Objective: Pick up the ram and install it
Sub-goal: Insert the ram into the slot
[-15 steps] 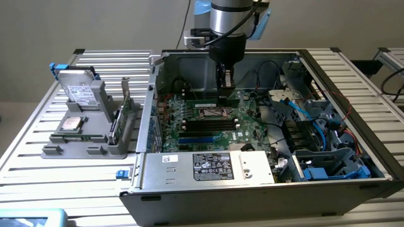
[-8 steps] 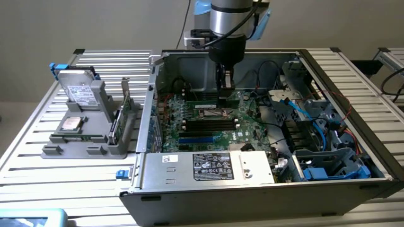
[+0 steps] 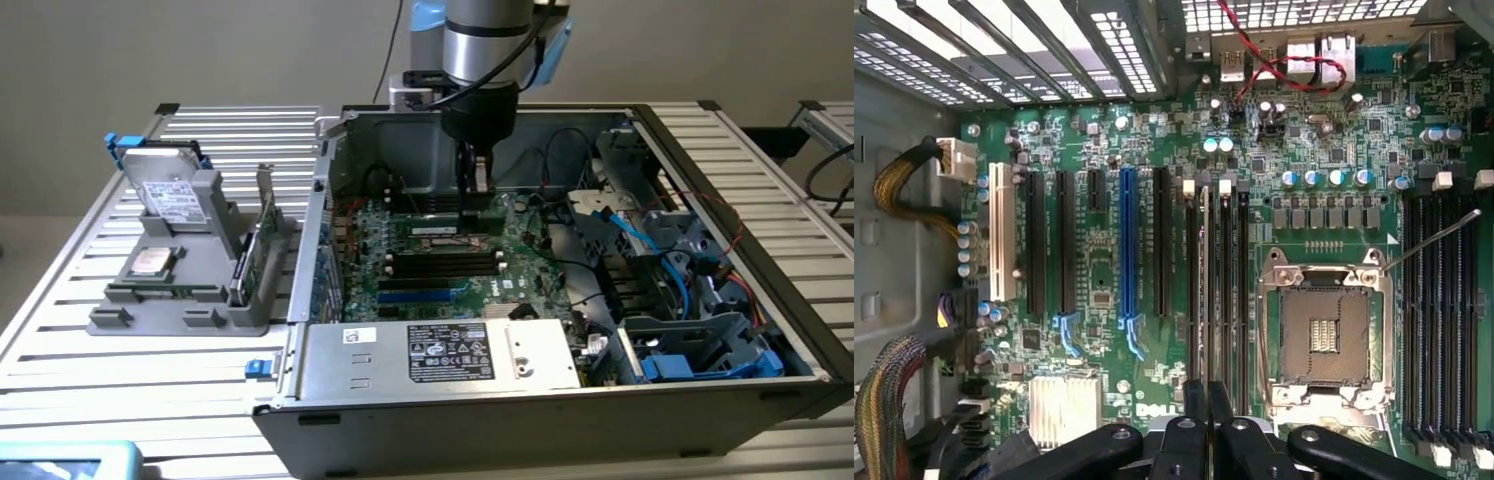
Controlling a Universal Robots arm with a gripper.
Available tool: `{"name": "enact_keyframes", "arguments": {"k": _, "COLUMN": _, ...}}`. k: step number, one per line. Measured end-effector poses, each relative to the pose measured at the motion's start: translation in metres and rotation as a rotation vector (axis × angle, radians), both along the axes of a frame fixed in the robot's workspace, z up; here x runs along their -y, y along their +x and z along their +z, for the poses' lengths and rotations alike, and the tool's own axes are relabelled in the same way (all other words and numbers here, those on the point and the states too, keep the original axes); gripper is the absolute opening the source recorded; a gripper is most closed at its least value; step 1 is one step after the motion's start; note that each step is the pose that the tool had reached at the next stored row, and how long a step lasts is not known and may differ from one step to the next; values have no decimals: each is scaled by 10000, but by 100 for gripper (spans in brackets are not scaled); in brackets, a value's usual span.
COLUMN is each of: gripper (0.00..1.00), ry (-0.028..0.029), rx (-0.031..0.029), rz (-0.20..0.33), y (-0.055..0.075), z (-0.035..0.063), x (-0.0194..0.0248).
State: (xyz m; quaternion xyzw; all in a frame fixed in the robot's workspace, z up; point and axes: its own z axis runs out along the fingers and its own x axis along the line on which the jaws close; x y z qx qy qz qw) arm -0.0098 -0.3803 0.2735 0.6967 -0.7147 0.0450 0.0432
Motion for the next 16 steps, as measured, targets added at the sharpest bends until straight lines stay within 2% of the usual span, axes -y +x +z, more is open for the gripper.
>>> {"name": "enact_keyframes", "arguments": {"k": 16, "gripper": 13, "ry": -1, "rx": 0, "rz": -1, "y": -1, "z": -139, "x": 8}}
